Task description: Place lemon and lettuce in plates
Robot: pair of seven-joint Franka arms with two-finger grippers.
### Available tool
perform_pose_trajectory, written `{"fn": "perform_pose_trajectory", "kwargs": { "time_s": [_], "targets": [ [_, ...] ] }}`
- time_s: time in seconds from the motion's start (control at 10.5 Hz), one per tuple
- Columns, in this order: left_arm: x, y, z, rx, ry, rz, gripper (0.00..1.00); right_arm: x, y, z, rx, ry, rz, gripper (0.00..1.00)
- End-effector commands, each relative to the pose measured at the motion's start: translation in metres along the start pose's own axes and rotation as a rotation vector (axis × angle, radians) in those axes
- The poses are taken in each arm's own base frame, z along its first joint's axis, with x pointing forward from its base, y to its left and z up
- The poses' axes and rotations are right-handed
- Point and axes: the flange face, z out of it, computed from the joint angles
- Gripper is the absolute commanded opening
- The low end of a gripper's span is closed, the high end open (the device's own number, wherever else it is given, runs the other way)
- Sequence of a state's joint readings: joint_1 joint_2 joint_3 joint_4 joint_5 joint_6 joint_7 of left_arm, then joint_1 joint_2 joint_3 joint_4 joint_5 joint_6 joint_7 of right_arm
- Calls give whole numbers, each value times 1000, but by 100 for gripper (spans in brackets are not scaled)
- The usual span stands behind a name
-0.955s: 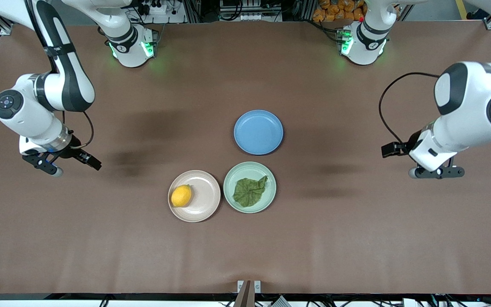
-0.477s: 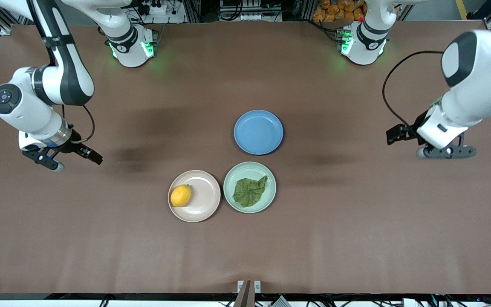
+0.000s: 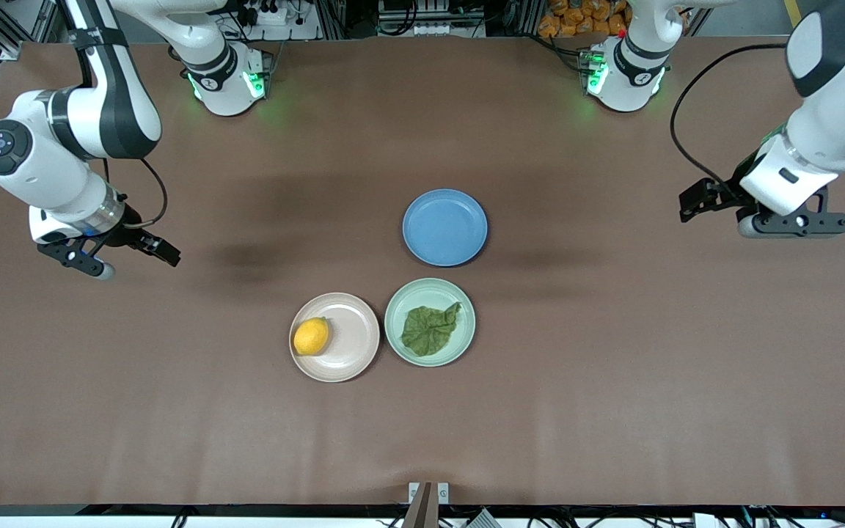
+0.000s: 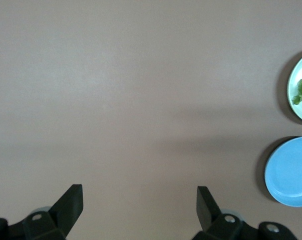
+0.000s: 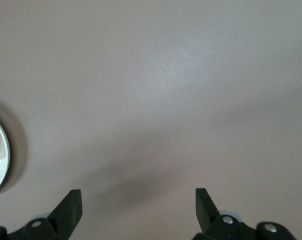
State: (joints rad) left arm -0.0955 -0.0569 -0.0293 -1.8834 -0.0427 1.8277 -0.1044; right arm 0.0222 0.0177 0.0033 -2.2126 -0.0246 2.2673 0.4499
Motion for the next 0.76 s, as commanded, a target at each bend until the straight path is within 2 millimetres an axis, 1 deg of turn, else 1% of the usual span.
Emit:
{"fn": "perform_pose_trajectory", "kwargs": {
  "time_s": [0.0, 0.1, 0.38, 0.48, 0.67],
  "targets": [
    [-1, 0, -53, 11, -6, 14, 100, -2, 3, -28, 18, 49, -108, 100],
    [1, -1, -66, 11, -9, 11, 100, 3, 2, -36, 21, 57, -116, 100],
    [-2, -9, -104, 14, -22, 20, 100, 18, -4, -82, 7, 28, -114, 100],
    [-2, -9, -114, 15, -21, 25, 100, 21, -5, -93, 8, 31, -115, 100],
    [-3, -12, -124, 8, -14, 20, 100, 29, -7, -121, 6, 29, -119, 100]
  ]
}}
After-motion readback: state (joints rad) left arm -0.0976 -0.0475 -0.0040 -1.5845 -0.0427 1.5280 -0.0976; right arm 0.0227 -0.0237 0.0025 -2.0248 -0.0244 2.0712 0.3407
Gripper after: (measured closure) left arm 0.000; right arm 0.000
